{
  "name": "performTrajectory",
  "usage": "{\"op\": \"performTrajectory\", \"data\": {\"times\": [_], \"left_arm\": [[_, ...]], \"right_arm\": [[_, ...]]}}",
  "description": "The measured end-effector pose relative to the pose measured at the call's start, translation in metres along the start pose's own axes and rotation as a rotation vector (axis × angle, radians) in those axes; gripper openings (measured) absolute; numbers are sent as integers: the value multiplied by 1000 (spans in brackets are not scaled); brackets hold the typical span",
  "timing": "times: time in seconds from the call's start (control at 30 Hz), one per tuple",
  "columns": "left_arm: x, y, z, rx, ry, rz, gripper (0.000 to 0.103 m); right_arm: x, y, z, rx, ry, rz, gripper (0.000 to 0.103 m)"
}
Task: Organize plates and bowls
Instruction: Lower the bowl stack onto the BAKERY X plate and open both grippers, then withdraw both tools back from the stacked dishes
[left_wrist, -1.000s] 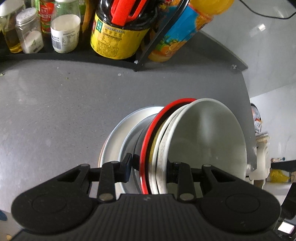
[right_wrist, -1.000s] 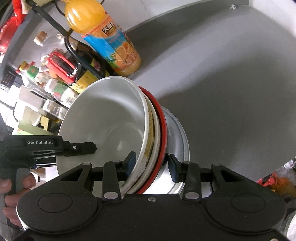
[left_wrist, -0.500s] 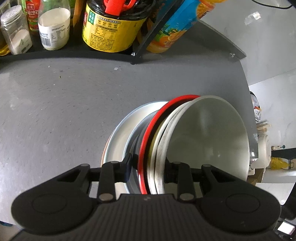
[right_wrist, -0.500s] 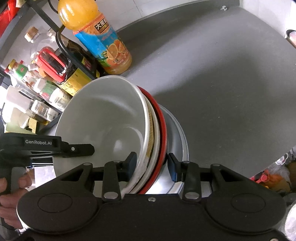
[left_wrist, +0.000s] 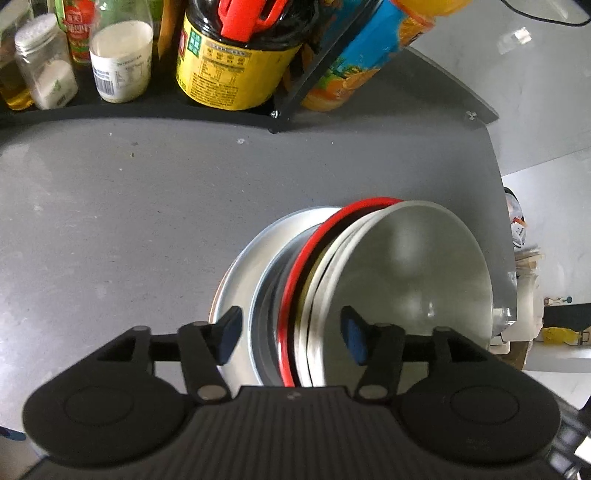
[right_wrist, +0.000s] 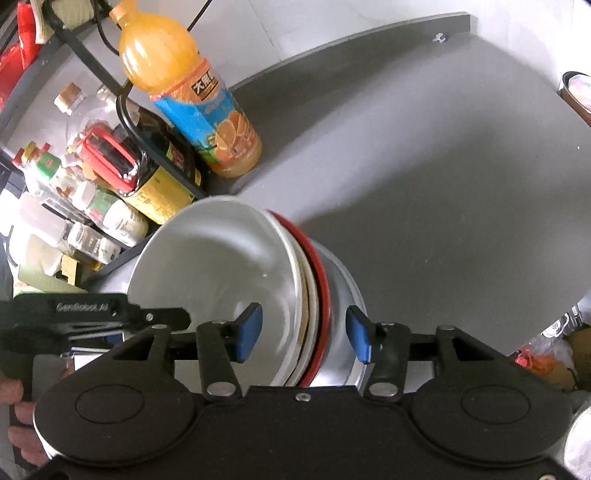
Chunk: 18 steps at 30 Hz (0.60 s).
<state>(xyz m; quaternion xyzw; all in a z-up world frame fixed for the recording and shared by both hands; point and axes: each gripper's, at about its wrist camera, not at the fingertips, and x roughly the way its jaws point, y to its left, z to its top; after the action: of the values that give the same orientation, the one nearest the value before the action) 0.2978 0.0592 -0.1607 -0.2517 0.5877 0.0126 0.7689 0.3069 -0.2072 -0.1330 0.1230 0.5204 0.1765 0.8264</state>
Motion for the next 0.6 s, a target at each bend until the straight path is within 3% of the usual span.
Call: {"op": "performTrajectory", "data": {"times": [0.13,0.27,0.43,0.5,0.6], "left_arm": [[-9,-3,-3,-2,-31,23,69],[-23,-15,-11,4,-110,74,73],[-39,-39,-30,44,-157,91,78],[-45,-49,-40,42,-177,111,78],[-54,-66,-58,51,-212,109,79]], "right_arm": [[-5,-4,2,-5,-18,12,56],[-19,-12,-2,7,-43,46,57],[-49,-31,-10,-3,-95,64,73],[-63,-41,-14,-5,-112,62,87],[-82,-57,-21,-51,-145,47,93]]}}
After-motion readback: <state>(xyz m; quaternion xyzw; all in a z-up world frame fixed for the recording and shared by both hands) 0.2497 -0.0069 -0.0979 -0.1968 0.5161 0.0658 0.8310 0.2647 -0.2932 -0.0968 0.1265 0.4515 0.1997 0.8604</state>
